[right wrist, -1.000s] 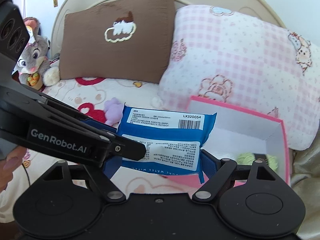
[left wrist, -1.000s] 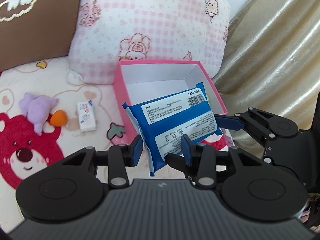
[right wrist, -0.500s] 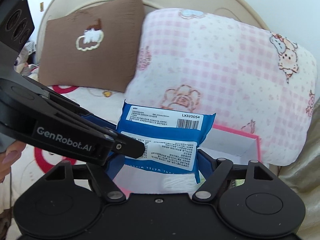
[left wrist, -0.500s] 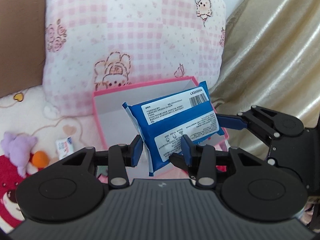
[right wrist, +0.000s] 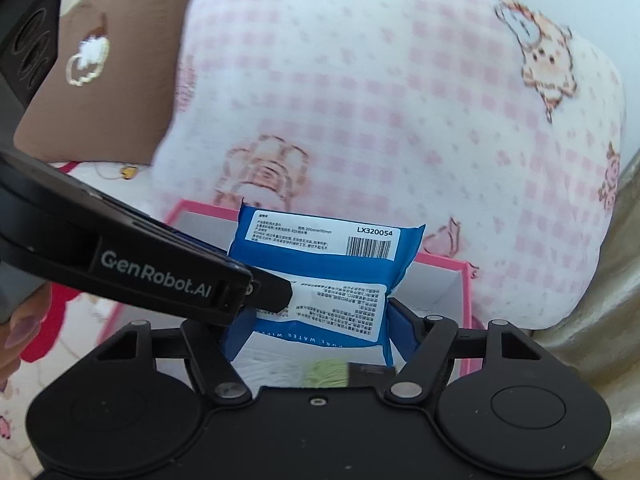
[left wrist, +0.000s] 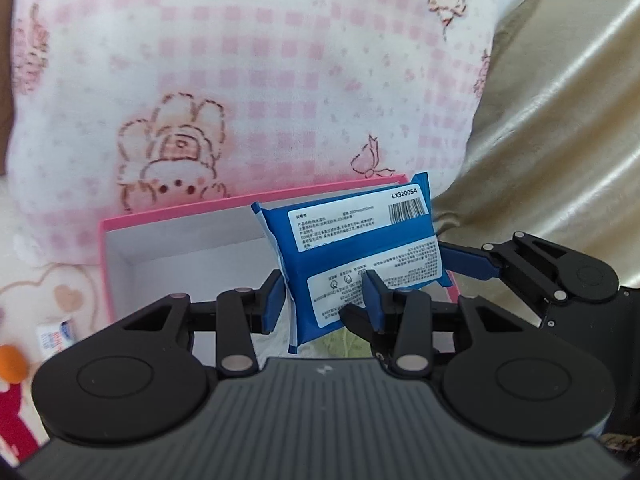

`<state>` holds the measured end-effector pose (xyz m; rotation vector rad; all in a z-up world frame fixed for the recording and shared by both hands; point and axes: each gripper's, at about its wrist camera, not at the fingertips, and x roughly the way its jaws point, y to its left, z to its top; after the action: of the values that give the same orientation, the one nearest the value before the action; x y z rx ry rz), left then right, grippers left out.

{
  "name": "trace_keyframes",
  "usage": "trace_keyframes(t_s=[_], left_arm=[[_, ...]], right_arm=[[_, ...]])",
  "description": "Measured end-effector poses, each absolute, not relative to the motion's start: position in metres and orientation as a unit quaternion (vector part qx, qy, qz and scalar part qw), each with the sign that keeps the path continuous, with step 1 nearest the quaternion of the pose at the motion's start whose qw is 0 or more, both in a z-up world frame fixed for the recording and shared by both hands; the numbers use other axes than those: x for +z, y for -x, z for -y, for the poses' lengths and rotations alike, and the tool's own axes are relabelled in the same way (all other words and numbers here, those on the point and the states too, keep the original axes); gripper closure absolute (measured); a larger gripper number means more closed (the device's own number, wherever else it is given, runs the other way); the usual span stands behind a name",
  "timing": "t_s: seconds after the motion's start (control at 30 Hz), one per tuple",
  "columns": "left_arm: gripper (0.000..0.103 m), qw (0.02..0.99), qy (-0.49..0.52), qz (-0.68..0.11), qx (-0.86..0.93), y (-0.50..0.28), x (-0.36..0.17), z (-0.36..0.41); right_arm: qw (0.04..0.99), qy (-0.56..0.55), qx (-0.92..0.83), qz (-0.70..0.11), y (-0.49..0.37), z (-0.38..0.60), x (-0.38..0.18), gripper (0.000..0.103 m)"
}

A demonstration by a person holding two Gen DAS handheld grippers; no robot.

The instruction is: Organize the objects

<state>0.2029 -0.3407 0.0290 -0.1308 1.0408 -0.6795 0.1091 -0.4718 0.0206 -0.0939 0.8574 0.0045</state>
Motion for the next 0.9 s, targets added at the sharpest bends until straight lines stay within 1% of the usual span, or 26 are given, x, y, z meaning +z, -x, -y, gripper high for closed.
trace_keyframes(t_s=[0.23, 0.53, 0.87, 0.9], left_arm=[[0.064, 0.798, 0.087, -0.513, -0.304, -0.228, -0.009, 0.362], [0.064, 0.782, 0.101, -0.541, -0.291, -0.245, -0.048, 0.376], [0.063, 0.773, 0.117, -0.564, -0.267, -0.257, -0.074, 0.383], [0.063, 0.770, 0.121, -0.567, -0.265, -0.259, -0.076, 0.383]], right_arm=[[0.896, 0.041, -0.002, -0.442, -0.130, 0.497, -0.011, 0.033], [0.874, 0.055, -0.001, -0.483, -0.149, 0.508, -0.045, 0.033], [0.851, 0.089, -0.001, -0.518, -0.164, 0.502, -0.066, 0.033], [0.849, 0.091, -0.003, -0.521, -0.165, 0.502, -0.067, 0.035]])
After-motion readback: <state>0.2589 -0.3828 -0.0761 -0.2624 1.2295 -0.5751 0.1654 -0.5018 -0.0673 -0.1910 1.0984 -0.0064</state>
